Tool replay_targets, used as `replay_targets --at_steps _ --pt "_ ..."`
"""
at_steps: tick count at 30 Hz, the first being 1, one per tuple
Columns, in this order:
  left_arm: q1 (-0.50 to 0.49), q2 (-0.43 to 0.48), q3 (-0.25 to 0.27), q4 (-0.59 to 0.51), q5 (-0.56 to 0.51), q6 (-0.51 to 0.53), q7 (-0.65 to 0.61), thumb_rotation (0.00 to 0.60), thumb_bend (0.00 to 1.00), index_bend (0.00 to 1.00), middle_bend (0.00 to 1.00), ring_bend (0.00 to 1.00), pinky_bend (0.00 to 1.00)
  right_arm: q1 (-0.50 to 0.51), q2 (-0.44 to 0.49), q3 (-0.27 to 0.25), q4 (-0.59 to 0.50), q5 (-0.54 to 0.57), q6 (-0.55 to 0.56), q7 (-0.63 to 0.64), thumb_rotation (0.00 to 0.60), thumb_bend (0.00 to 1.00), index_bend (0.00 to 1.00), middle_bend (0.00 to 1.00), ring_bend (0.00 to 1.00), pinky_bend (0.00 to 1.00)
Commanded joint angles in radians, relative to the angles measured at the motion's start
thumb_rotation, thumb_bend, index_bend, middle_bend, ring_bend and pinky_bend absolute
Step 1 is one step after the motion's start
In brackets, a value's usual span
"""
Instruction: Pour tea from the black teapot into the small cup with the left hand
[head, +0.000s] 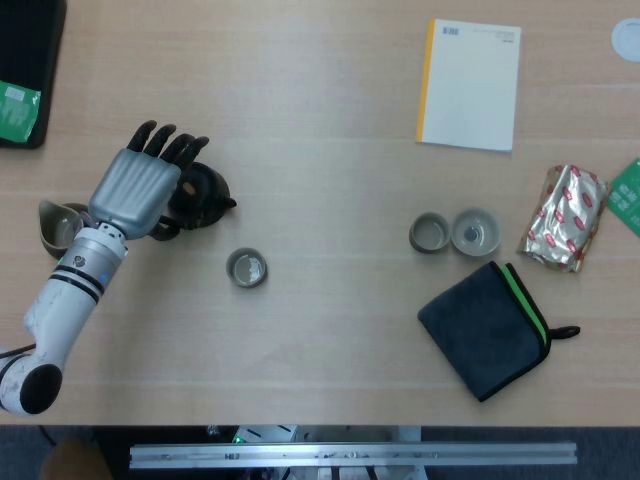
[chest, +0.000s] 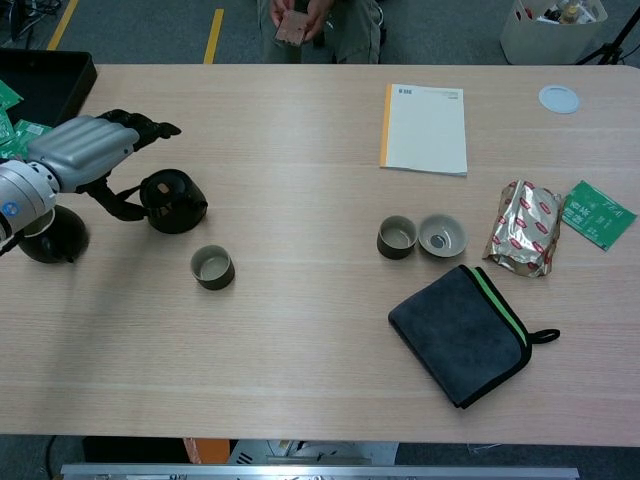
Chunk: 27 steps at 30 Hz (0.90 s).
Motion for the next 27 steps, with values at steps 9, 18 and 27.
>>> replay_targets --at_steps 9,18,27 --pt "0.007 0.021 0.006 -0.029 -0.021 0.022 0.000 0.600 0.13 0.05 0.14 0.07 0.06 0.008 -0.001 0.001 -0.004 -0.009 -0.006 -0.005 0.600 0.05 0.33 0.32 0.20 0.24" --pt "0.044 0.091 0.051 -0.100 0.050 0.064 -0.034 0.600 0.13 0.23 0.25 0.14 0.06 0.013 -0.003 -0.001 -0.007 -0.013 -0.011 -0.008 0.600 0.05 0.33 0.32 0.20 0.24" --pt "0.077 0.065 0.077 -0.068 0.184 0.125 -0.154 0.600 0.13 0.34 0.35 0.22 0.06 0.013 -0.003 -0.004 -0.004 -0.017 -0.010 -0.004 0.600 0.05 0.33 0.32 0.20 0.24"
